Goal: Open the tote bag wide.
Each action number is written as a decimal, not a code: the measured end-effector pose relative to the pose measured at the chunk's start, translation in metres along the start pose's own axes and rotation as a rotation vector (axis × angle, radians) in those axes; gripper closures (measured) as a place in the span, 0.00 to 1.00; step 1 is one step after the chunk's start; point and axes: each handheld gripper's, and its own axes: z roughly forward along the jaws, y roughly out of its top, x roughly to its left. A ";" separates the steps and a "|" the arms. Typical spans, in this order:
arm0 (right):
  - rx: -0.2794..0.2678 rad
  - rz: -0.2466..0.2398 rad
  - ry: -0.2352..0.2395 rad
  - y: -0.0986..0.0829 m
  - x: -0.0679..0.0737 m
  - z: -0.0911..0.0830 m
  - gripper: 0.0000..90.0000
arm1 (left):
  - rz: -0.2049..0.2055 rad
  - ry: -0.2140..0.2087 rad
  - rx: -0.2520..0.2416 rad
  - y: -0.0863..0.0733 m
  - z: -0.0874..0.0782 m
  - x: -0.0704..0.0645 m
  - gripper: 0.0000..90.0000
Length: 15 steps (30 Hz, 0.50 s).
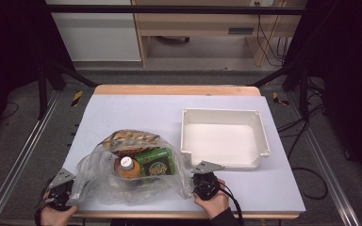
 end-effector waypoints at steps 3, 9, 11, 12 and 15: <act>0.004 -0.001 -0.008 -0.001 0.000 0.003 0.94 | 0.003 0.001 -0.023 0.000 -0.001 0.000 0.89; -0.048 -0.004 0.002 0.000 -0.002 -0.008 0.78 | 0.012 0.017 -0.136 0.002 -0.013 -0.004 0.46; -0.066 -0.013 0.016 0.001 -0.002 -0.015 0.74 | 0.025 0.024 -0.177 0.000 -0.019 -0.008 0.32; -0.082 -0.018 0.019 0.001 -0.002 -0.019 0.71 | 0.030 0.031 -0.201 -0.002 -0.023 -0.010 0.28; -0.143 -0.027 0.018 0.002 0.001 -0.034 0.59 | 0.026 0.035 -0.255 -0.004 -0.033 -0.014 0.21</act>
